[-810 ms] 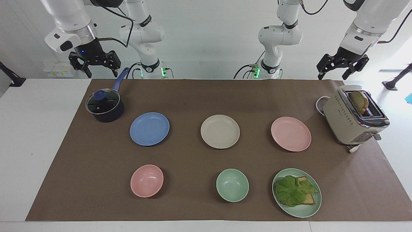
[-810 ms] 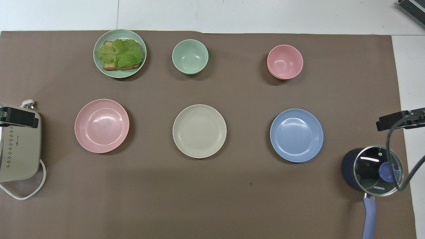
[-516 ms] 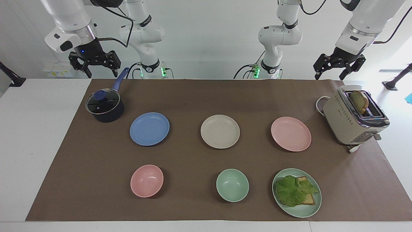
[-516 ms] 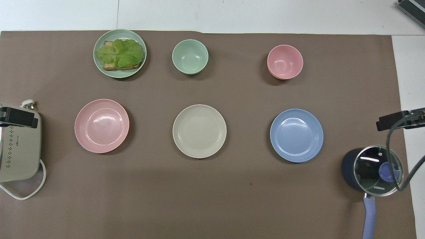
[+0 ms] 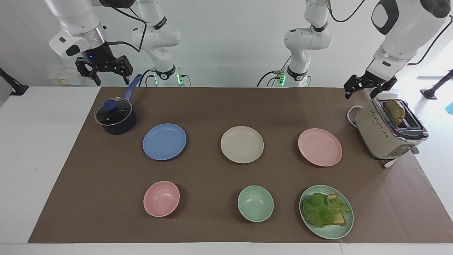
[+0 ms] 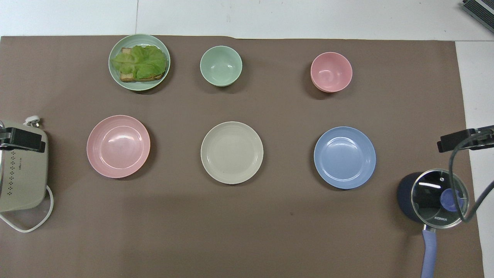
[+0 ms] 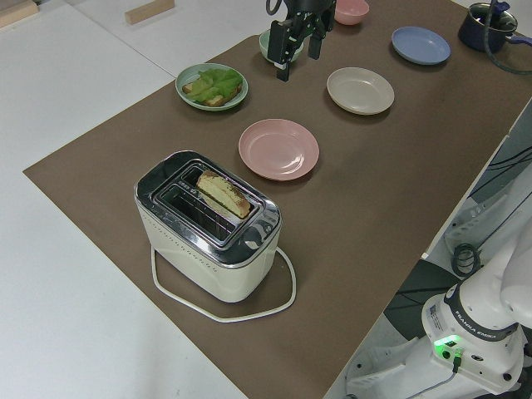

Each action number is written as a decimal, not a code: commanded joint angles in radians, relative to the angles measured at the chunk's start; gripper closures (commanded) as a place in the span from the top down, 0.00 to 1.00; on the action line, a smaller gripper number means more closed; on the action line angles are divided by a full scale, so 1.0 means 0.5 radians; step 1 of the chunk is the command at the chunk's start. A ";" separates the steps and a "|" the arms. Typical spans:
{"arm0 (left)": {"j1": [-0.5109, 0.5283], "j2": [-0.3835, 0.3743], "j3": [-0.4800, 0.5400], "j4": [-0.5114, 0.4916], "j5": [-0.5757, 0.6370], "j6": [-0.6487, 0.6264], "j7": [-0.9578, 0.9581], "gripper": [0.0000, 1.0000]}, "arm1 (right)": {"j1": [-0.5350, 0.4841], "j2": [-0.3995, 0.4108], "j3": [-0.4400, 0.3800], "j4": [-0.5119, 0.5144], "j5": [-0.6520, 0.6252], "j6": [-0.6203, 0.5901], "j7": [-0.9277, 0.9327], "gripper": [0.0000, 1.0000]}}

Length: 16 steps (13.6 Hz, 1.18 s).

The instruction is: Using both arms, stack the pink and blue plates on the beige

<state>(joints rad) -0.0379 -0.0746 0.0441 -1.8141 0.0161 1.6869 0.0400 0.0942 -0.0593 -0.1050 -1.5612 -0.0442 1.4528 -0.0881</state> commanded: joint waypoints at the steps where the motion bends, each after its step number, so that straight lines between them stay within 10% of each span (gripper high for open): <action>1: 0.070 -0.002 -0.008 -0.292 0.005 0.353 0.009 1.00 | -0.026 -0.007 0.008 -0.010 0.002 0.006 -0.054 1.00; 10: 0.113 0.425 -0.008 -0.584 0.005 1.010 -0.092 1.00 | -0.029 -0.010 0.008 -0.013 0.002 0.006 -0.054 1.00; 16: 0.119 0.447 -0.008 -0.707 0.002 1.142 -0.160 1.00 | -0.029 -0.013 0.008 -0.025 0.002 0.006 -0.057 1.00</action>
<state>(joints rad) 0.0103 0.1617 0.0454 -2.1369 0.0156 2.2241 -0.0226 0.0935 -0.0593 -0.1053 -1.5633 -0.0442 1.4528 -0.0881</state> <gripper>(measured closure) 0.000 0.000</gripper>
